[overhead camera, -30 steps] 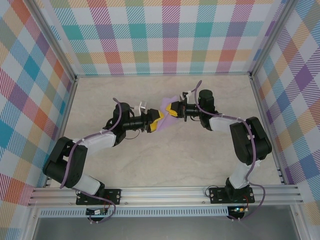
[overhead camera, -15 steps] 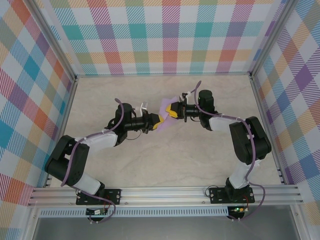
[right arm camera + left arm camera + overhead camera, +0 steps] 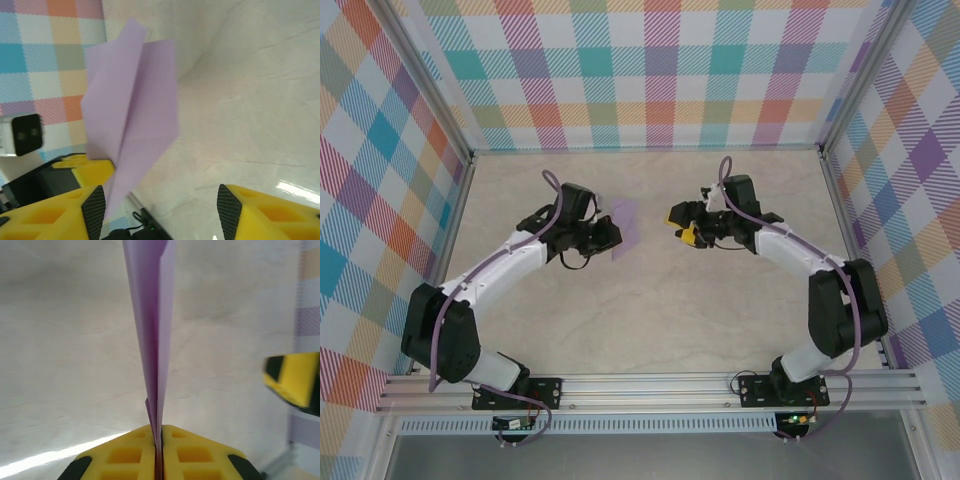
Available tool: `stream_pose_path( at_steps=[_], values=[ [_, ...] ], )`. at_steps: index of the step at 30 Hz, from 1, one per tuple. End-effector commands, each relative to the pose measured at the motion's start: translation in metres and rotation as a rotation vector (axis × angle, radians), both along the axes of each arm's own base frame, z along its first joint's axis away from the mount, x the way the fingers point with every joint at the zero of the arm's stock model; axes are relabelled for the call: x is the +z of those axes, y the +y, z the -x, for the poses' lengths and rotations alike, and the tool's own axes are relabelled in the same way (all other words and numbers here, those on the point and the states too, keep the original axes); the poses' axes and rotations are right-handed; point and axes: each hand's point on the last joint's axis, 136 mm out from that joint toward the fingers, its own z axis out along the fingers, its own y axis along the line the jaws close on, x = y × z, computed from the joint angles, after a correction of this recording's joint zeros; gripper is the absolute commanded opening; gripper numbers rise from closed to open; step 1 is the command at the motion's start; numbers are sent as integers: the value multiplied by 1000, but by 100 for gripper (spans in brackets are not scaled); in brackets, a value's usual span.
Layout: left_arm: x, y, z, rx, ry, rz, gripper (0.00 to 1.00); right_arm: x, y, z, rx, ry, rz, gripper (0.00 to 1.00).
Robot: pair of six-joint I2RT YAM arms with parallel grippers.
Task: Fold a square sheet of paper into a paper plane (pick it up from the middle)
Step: Turn over the paper at the center of the table.
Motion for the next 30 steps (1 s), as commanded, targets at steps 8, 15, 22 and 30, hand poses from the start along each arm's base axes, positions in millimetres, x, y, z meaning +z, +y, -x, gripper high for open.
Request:
stream_pose_path(
  at_steps=[8, 15, 22, 30],
  values=[
    [-14, 76, 15, -45, 32, -939, 13, -40, -37, 18, -72, 46, 234, 64],
    [-53, 42, 4, -118, 55, -1134, 19, -38, -66, 24, -188, 27, 349, 64],
    [-96, -36, 7, -217, 135, -831, 39, -43, -90, 39, -271, 27, 419, 64],
    [-54, -80, -2, -233, 118, -336, 62, -45, -73, 42, -182, -18, 391, 62]
  ],
)
